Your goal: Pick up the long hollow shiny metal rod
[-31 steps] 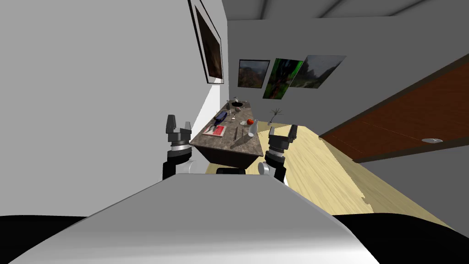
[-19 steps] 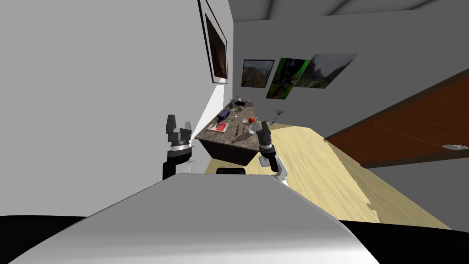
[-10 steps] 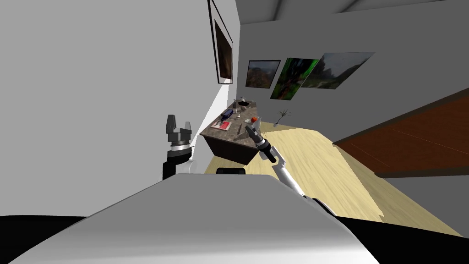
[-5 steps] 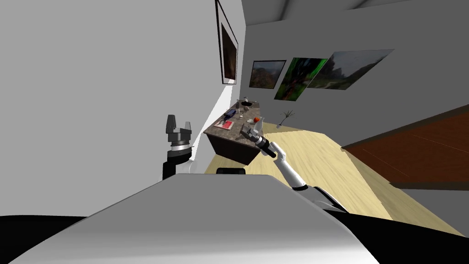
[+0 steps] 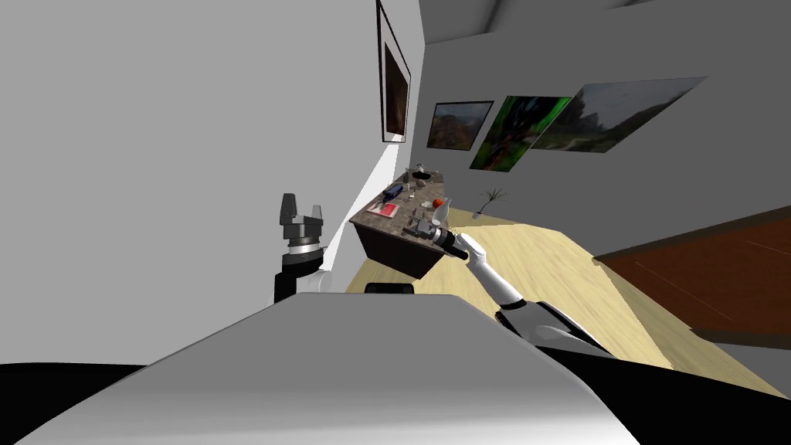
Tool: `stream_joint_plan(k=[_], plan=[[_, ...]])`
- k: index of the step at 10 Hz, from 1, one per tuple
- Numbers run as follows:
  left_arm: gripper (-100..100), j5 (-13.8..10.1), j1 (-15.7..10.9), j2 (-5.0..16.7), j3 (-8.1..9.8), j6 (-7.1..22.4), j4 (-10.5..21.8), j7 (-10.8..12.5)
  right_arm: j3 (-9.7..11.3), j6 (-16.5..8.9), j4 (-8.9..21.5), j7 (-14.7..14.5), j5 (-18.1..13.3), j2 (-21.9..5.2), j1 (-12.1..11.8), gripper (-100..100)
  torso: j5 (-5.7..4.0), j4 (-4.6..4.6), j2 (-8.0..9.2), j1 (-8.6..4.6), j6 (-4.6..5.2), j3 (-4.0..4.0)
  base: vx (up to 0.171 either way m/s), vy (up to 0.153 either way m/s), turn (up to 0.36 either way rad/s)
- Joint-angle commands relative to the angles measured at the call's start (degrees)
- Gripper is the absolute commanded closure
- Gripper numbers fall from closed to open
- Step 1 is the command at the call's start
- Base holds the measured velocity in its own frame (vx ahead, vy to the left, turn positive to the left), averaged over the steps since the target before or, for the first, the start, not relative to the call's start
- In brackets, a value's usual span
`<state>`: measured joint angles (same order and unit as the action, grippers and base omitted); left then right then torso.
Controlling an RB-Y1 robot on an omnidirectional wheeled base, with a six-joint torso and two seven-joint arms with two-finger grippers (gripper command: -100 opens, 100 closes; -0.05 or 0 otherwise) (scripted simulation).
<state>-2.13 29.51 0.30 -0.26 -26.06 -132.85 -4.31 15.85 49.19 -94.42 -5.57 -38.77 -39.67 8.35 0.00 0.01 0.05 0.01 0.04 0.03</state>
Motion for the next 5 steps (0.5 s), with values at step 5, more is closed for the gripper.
stream_joint_plan(k=[5], plan=[[0,0.00,0.01,0.00,0.00,0.00,0.00,0.00,2.99,1.86,6.09,-3.81,-8.39,-5.36,5.32,-100,0.00,-0.01,-0.05,0.02,0.02,-0.03,-0.011,0.014,0.091]])
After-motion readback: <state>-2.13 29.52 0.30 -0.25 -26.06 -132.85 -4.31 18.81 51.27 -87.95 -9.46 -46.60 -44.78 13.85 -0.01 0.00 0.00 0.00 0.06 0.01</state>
